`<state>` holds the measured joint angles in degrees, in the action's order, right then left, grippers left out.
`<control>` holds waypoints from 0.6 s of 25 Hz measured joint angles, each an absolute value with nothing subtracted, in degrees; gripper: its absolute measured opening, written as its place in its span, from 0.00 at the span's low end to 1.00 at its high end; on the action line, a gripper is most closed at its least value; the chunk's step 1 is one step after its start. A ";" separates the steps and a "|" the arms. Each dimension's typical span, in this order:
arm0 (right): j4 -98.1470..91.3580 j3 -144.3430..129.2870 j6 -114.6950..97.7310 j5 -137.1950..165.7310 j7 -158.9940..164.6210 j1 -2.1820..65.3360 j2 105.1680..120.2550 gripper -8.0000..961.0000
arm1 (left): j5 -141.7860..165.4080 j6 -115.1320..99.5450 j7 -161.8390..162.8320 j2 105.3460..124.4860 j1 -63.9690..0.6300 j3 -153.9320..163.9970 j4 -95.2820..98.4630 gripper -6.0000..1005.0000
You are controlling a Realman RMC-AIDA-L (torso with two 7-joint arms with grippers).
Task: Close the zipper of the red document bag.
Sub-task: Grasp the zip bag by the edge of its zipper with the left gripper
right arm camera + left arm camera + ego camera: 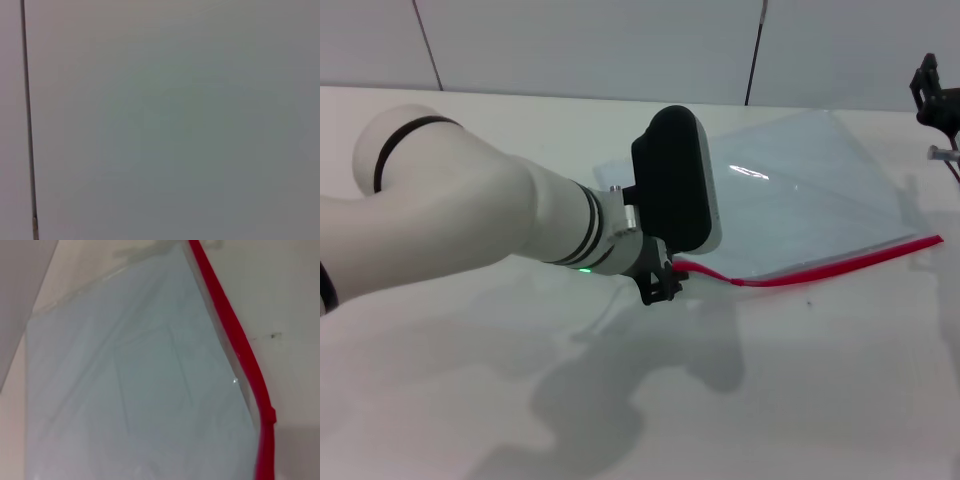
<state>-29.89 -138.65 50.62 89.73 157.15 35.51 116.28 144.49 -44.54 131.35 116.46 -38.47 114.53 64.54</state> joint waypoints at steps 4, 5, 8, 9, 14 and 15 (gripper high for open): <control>-29.88 -138.62 50.62 89.73 157.14 35.51 116.28 0.70 | 144.49 -44.04 131.39 116.46 -38.45 114.59 64.40 0.44; -29.88 -138.60 50.62 89.73 157.15 35.51 116.28 0.70 | 144.49 -43.85 131.46 116.45 -38.43 114.59 64.40 0.39; -29.89 -138.61 50.42 89.73 157.15 35.51 116.28 0.70 | 144.49 -43.06 132.18 116.46 -38.31 114.33 64.40 0.25; -29.95 -138.58 50.19 89.73 157.15 35.51 116.27 0.70 | 144.49 -42.85 132.47 116.46 -38.28 114.24 64.40 0.20; -32.23 -138.34 48.73 89.82 157.15 35.45 116.20 0.70 | 144.54 -41.98 133.70 116.43 -37.70 113.88 64.54 0.12; -32.81 -138.34 48.21 89.82 157.15 35.38 116.17 0.70 | 144.58 -41.70 134.11 116.42 -37.58 113.87 64.58 0.10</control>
